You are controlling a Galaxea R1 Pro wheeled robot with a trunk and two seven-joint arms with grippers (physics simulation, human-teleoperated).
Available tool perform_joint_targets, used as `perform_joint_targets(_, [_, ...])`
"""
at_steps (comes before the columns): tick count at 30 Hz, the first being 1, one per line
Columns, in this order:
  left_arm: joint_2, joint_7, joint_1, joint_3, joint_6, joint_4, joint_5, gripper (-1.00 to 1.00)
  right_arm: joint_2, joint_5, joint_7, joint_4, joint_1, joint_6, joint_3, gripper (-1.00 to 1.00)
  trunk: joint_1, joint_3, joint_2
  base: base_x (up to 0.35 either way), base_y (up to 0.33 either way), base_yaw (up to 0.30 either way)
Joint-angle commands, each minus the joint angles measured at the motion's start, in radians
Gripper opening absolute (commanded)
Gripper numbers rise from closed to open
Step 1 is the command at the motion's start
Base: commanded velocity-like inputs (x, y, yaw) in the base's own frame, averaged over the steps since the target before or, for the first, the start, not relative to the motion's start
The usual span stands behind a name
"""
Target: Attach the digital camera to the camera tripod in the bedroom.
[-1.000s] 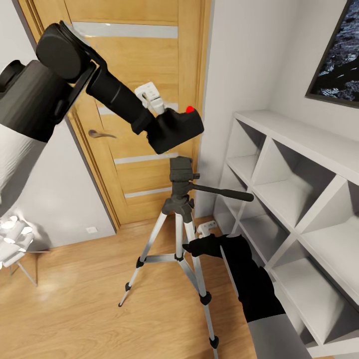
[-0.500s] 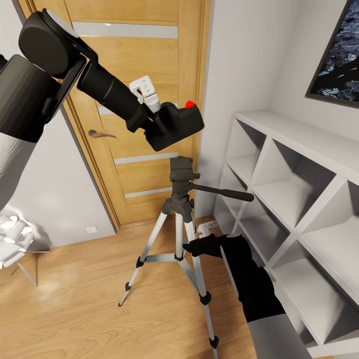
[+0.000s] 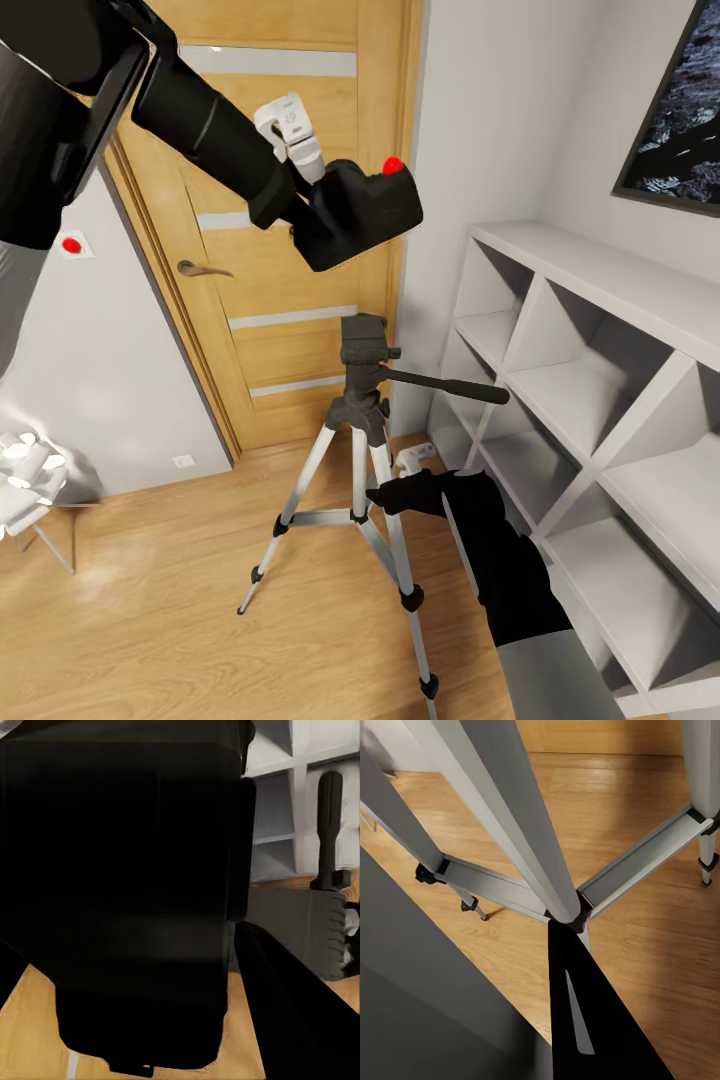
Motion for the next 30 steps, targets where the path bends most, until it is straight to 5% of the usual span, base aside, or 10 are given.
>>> perform_joint_targets(1, [-0.001,-0.012,-0.017,-0.007,0.009,0.000,-0.010,-1.00,0.001,0.067,0.008,0.040,-0.001,-0.008,-0.002,-1.00,0.001,-0.002,-0.001,0.000,0.000,0.000])
perform_joint_targets(6, [-0.001,-0.012,-0.034,-0.041,0.010,0.003,-0.006,-1.00,0.001,0.067,0.008,0.040,-0.001,-0.008,-0.002,-1.00,0.001,-0.002,-0.001,0.000,0.000,0.000])
perform_joint_targets(9, [-0.001,-0.012,-0.041,-0.150,0.011,-0.001,0.006,-1.00,0.001,0.067,0.007,0.040,-0.001,-0.008,-0.002,-1.00,0.001,-0.002,-0.001,0.000,0.000,0.000])
perform_joint_targets(13, [-0.002,-0.012,-0.044,-0.231,0.011,-0.006,0.014,-1.00,0.001,0.068,0.004,0.040,-0.001,-0.008,-0.002,-1.00,0.001,-0.002,-0.001,0.000,0.000,0.000])
perform_joint_targets(30, [-0.001,-0.013,-0.046,-0.292,0.011,-0.051,0.019,-1.00,0.001,0.071,-0.013,0.065,-0.001,-0.009,-0.002,-1.00,0.001,-0.002,-0.001,0.000,0.000,0.000])
